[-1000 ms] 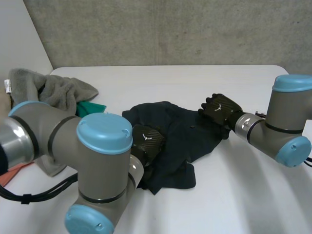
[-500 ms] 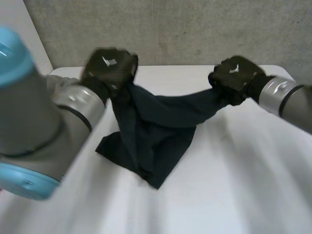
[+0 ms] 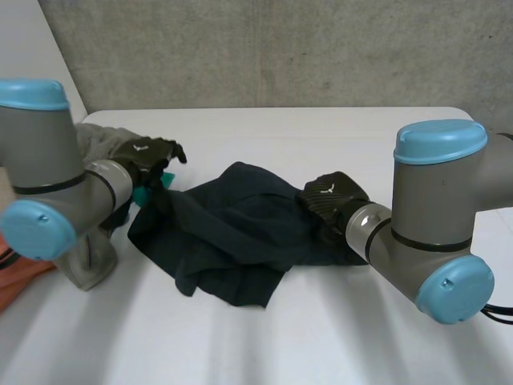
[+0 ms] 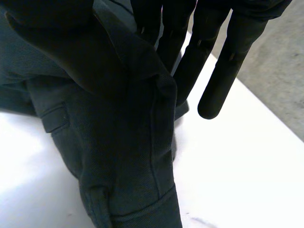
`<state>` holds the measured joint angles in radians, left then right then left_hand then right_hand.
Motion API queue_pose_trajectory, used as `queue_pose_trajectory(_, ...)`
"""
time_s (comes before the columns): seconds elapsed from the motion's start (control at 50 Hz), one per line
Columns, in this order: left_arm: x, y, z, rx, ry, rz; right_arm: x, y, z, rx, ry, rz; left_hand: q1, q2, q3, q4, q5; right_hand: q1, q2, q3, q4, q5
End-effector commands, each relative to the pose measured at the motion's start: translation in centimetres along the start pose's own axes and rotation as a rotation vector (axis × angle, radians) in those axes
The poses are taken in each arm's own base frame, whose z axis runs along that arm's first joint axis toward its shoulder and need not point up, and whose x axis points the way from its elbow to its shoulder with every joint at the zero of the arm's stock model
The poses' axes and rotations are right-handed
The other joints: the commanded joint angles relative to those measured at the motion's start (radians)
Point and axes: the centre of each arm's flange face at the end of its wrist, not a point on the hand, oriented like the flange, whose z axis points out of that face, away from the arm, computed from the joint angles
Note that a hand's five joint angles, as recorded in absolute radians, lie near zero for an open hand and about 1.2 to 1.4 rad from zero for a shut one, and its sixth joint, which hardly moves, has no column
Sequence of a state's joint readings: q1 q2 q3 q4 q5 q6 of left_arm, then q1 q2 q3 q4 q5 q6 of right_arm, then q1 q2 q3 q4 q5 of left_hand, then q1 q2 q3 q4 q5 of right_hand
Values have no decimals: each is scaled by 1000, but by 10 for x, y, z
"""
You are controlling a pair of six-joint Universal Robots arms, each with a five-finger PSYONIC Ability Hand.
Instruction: Fold the laundry.
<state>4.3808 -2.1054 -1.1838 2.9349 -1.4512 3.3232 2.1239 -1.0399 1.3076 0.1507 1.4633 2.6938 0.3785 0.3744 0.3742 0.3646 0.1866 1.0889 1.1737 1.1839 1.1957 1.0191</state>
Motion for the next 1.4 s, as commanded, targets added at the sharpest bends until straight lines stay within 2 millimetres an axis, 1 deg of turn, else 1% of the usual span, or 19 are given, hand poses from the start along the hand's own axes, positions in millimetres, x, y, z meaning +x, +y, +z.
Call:
queue_pose_trajectory(0.02,11,-22,-69,108,-1,23,0,-6,-7,28,-2,8,17,21,21,31,34,307,223,212,201,203)
queue_pose_trajectory(0.12,26,3,-102,92,15,62,-2,-4,-11,32,1,7,205,209,209,219,222,307,223,212,201,203)
queue_pose_trajectory(0.26,50,39,-111,34,67,100,-1,2,-11,32,11,11,319,323,324,333,337,307,223,212,201,203)
queue_pose_trajectory(0.4,57,62,-73,5,54,107,-4,10,-12,12,3,16,290,294,294,304,308,307,223,212,201,203)
queue_pose_trajectory(0.52,55,75,-39,-51,42,99,-3,17,-10,5,9,18,0,4,4,14,17,307,223,212,201,203)
queue_pose_trajectory(0.62,58,84,-23,-89,56,97,-1,18,-8,14,19,22,5,9,9,19,23,307,223,212,201,203)
queue_pose_trajectory(0.64,59,86,-21,-92,58,99,0,18,-8,16,22,23,17,21,21,31,34,307,223,212,201,203)
queue_pose_trajectory(0.7,59,83,-14,-82,51,100,0,14,-7,30,24,19,467,471,472,481,485,307,223,212,201,203)
queue_pose_trajectory(0.74,55,68,-16,-42,32,97,1,7,-8,49,30,12,983,987,987,996,1000,307,223,212,201,203)
queue_pose_trajectory(0.76,53,62,-18,-24,21,94,3,3,-9,60,38,10,1017,1022,1022,1031,1035,307,223,212,201,203)
queue_pose_trajectory(0.8,48,41,-26,32,-3,87,8,-8,-12,90,51,5,1018,1022,1022,1032,1035,307,223,212,201,203)
queue_pose_trajectory(0.82,41,13,-41,116,-30,74,13,-23,-18,128,66,-2,1018,1022,1022,1032,1035,307,223,212,201,203)
queue_pose_trajectory(0.88,33,-36,-72,267,-60,61,23,-52,-33,200,94,-15,1018,1022,1022,1032,1035,307,223,212,201,203)
queue_pose_trajectory(0.9,28,-67,-96,368,-74,59,32,-74,-47,263,123,-26,1018,1022,1022,1032,1035,307,223,212,201,203)
queue_pose_trajectory(1.06,18,-159,-191,570,-12,63,76,-176,-124,578,304,-56,1018,1022,1022,1032,1035,307,223,212,201,203)
queue_pose_trajectory(1.14,3,-191,-221,633,-44,3,91,-210,-165,692,393,-69,1018,1022,1022,1032,1035,307,223,212,201,203)
queue_pose_trajectory(1.22,-15,-215,-238,708,-89,-49,104,-229,-188,757,468,-102,1018,1022,1022,1032,1035,307,223,212,201,203)
queue_pose_trajectory(1.32,-28,-224,-237,737,-105,-78,103,-237,-194,786,482,-121,1018,1022,1022,1032,1035,307,223,212,201,203)
queue_pose_trajectory(1.4,-27,-212,-214,668,-44,-99,96,-230,-176,746,442,-115,1018,1022,1022,1032,1035,307,223,212,201,203)
